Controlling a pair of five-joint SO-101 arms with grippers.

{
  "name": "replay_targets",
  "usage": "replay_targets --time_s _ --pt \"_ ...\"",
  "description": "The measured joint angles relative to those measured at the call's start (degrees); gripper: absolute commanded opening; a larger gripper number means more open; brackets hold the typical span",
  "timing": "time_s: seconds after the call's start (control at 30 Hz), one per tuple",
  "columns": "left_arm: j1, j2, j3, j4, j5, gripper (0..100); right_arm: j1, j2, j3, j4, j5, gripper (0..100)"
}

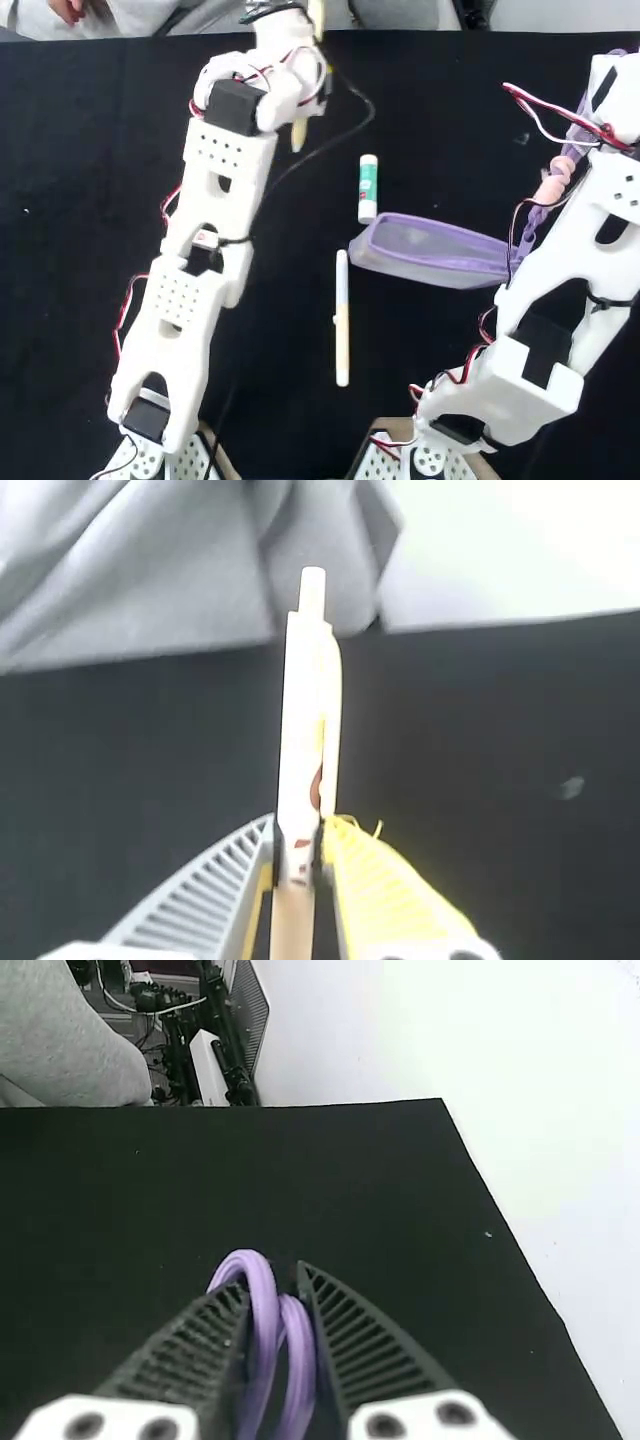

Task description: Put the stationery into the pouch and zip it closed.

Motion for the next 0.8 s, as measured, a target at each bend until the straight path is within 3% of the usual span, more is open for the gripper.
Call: replay_targets --time_s 0.57,0.8 --pt "16.09 -28.40 -1.14 10.73 2.99 3 0.00 0.00 0.00 0.00 0.00 1.1" --pt "18.11 -33.58 -1.58 14.95 5.80 3 0.00 0.00 0.00 0.00 0.00 1.1"
